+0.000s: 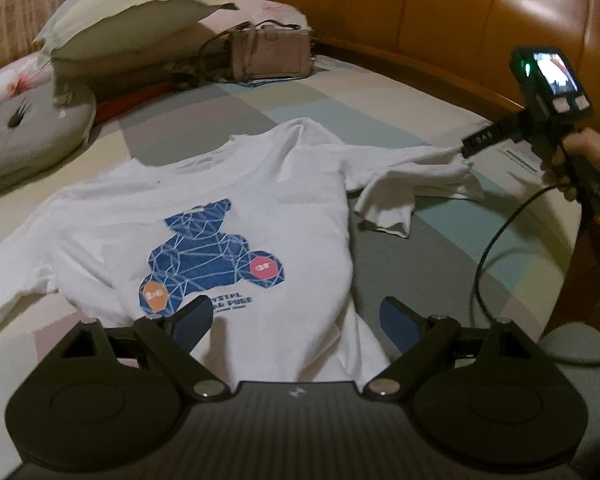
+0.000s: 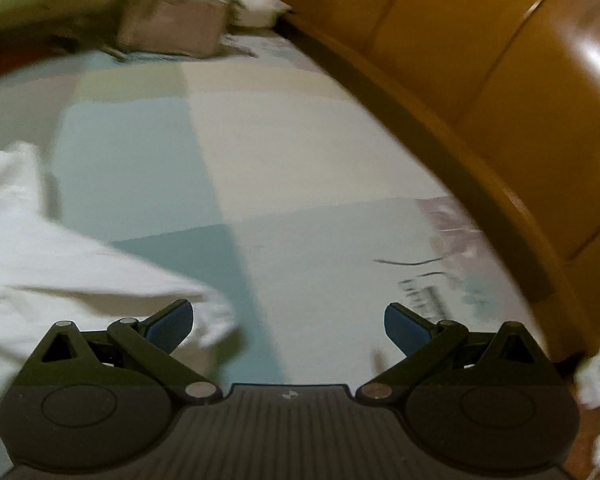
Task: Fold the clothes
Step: 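Grasp the sleeve cuff with the right gripper and pull it outward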
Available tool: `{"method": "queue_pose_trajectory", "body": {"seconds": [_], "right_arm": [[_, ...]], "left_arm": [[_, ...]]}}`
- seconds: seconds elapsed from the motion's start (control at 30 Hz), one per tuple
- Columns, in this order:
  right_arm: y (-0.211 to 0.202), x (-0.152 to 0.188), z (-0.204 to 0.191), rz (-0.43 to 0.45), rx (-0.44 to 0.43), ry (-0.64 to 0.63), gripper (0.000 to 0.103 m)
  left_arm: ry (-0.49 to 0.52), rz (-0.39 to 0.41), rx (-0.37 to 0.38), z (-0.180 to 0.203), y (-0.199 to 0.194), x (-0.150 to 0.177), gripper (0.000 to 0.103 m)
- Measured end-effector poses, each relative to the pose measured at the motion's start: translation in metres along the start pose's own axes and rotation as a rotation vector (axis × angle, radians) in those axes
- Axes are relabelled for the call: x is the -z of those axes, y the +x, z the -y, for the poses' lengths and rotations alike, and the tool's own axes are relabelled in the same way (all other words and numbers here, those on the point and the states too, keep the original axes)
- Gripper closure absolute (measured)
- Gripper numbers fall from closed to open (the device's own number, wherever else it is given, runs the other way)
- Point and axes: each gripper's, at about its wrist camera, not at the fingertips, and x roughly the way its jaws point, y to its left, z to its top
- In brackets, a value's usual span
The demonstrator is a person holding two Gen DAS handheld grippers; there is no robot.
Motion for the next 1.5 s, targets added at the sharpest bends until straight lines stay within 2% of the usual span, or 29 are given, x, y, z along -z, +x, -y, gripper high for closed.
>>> {"method": "queue_pose_trajectory", "body": {"seconds": [0.17,0.33,0.53,0.6,0.77,0.9,0.93,1.13,1.23,1.37,1.5], "right_arm": [[-0.038,0.001,-0.025,0.007,-0.27,0.056,0.0],[-0.036,0.002,-0.055,-0.1,-0.533,0.12,0.0],[-0.01,0.002,-0.067,-0.171,-0.673,0.249,0.001],[-0.002,0.002,-0.07,-0.186,-0.689,0.286,0.001],[0.005,0.005,-0.089,-0.194,-0.63,0.253,0.001],[0.002,0.009,-0.109,-0.121,-0.369,0.105,0.001],[0.003,0.012,-0.111,-0.119,-0.338,0.089,0.001],[0.012,0.013,-0.116,-0.109,-0.272,0.159,0.0],[0.015,0.01,-0.12,-0.088,-0.21,0.146,0.0],[0.016,0.024,-0.108,-0.088,-0.196,0.124,0.0],[0.009,0.044,-0.072,-0.117,-0.171,0.132,0.0]], "left_arm": [[0.015,0.01,-0.006,0.006,-0.003,-0.002,0.012],[0.013,0.015,-0.011,0.006,-0.009,0.001,0.012],[-0.006,0.012,-0.031,-0.002,-0.014,0.004,0.012],[-0.01,0.011,-0.033,-0.004,-0.014,0.005,0.012],[-0.016,0.0,-0.029,-0.006,-0.012,0.007,0.012],[-0.016,-0.006,-0.031,-0.007,-0.009,0.009,0.012],[-0.017,-0.006,-0.028,-0.007,-0.009,0.01,0.012],[-0.022,-0.017,-0.025,-0.008,-0.005,0.012,0.012],[-0.027,-0.015,-0.021,-0.009,-0.006,0.013,0.012],[-0.034,-0.012,-0.015,-0.011,-0.007,0.015,0.012],[-0.04,-0.01,-0.01,-0.013,-0.009,0.016,0.012]]}}
